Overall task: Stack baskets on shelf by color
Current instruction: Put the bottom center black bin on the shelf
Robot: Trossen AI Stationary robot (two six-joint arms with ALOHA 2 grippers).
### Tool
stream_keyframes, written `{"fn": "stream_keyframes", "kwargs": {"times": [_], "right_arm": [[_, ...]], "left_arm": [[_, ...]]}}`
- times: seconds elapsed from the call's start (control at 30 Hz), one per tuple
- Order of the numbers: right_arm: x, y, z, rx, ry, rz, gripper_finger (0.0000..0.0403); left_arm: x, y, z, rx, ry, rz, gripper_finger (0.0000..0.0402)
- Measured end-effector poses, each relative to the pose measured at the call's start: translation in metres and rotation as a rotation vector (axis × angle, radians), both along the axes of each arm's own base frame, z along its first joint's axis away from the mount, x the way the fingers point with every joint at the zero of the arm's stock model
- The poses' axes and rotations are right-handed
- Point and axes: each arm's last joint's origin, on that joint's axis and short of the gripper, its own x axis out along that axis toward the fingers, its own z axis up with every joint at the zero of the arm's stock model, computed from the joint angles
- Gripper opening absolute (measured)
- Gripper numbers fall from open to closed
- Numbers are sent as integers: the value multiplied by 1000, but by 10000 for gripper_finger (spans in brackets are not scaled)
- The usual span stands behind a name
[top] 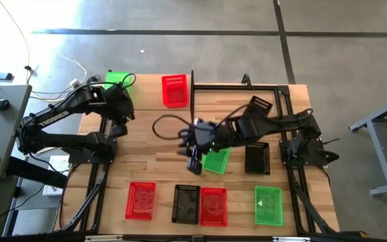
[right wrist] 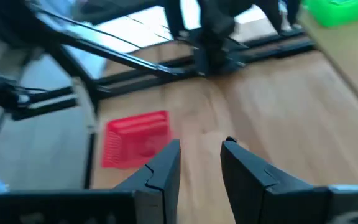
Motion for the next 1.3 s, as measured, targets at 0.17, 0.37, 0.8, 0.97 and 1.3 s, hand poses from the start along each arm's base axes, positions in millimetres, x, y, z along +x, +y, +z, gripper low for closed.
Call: {"fn": "stream_keyframes", "kwargs": {"times": [0.17,0.37,0.8,0.97,1.3], "right_arm": [[3,27,-10,25,-57,68,102],[1,61,-20,43,-116,138,102],[5,114,-44,90,-134,196,153],[11,130,-64,88,-86,213,162],[17,158,-119,24,83,266,150]], "left_arm": [[8,-13,0,-165,-95,2,90],[14,-30,1,-289,-136,2,90],[3,-59,10,-355,-190,23,90],[-4,-63,13,-354,-221,10,90],[-11,-64,15,-356,-249,28,90]]}}
